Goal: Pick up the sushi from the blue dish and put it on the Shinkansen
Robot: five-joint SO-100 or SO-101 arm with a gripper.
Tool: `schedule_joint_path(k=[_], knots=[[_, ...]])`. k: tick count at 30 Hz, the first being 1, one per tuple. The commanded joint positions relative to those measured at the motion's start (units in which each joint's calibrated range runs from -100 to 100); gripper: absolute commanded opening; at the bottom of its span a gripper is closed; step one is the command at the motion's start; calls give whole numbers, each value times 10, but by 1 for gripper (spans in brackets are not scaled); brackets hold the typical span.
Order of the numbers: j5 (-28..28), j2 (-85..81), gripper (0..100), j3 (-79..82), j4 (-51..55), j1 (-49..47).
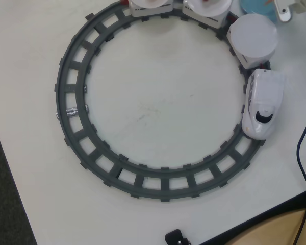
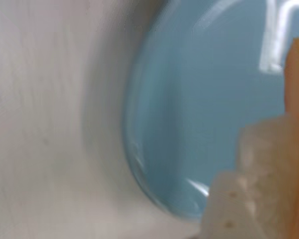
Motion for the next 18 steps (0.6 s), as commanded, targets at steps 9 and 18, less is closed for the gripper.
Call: schedule_joint_path(k=[9,18], knots=[[-3,-523,2,357,-3,-65],[-3,-750,2,558,-3,-204]])
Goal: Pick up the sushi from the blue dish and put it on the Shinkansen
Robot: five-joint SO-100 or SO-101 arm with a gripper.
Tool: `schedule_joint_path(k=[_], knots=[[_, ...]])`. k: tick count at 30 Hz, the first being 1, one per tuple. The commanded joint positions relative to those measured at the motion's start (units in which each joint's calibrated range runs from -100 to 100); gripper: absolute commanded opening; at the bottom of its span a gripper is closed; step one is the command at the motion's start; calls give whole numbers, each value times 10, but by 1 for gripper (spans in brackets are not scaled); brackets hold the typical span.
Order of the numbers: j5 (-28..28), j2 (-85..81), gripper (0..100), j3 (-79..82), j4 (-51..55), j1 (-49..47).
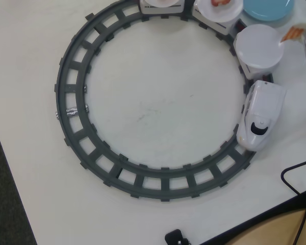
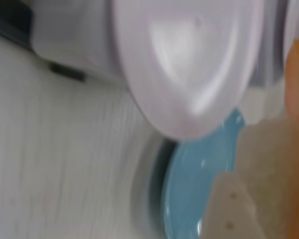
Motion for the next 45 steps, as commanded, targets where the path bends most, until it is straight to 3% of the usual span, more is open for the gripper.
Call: schedule_joint_path(k=[1,11,28,45], knots=[[-2,-77,2,36,-6,-45],[-2,-102,2,69,-6,-80],[-2,-61,2,105,-16,-222],[0,20,2,107,-67,-218]])
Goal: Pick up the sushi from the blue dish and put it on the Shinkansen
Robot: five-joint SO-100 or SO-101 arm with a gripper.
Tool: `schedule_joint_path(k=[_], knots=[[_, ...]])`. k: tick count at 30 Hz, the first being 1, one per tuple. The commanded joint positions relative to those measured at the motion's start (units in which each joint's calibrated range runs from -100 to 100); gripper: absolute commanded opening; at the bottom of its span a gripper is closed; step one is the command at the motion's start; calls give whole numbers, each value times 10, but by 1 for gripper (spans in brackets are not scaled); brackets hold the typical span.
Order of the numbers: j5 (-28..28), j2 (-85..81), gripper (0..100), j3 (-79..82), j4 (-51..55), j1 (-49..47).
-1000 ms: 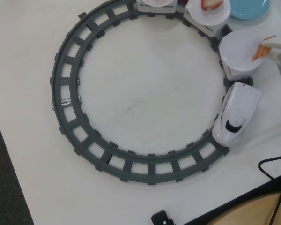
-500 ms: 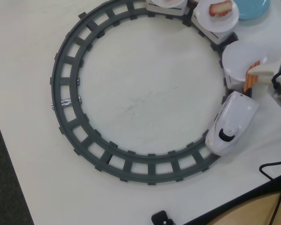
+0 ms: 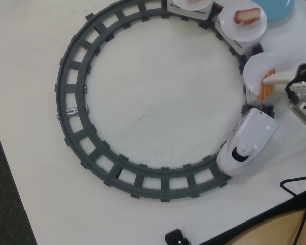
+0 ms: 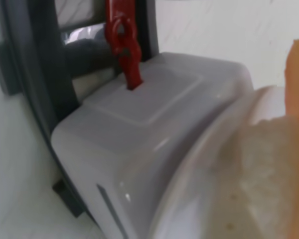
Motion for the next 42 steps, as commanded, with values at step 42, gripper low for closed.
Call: schedule_joint_path(k=[42], knots=[[2,1,17,-206,168,-21]])
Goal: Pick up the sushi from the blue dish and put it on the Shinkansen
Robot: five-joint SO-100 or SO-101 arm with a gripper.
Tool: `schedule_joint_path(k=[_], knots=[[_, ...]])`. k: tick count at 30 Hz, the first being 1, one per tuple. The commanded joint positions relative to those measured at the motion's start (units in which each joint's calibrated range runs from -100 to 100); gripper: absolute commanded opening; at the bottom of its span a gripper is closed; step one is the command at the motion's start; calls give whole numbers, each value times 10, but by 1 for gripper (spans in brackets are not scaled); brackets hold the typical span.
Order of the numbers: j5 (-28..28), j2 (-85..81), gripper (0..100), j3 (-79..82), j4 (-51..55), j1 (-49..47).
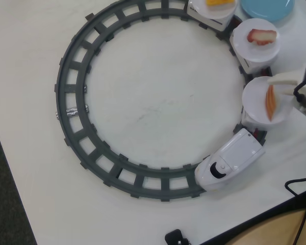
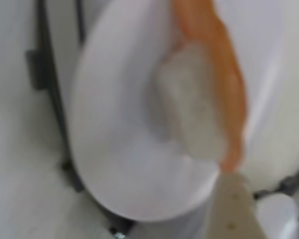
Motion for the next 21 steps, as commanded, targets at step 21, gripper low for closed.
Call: schedule_joint_path(k=[21], knots=[[14,-409,18,300,34,478]])
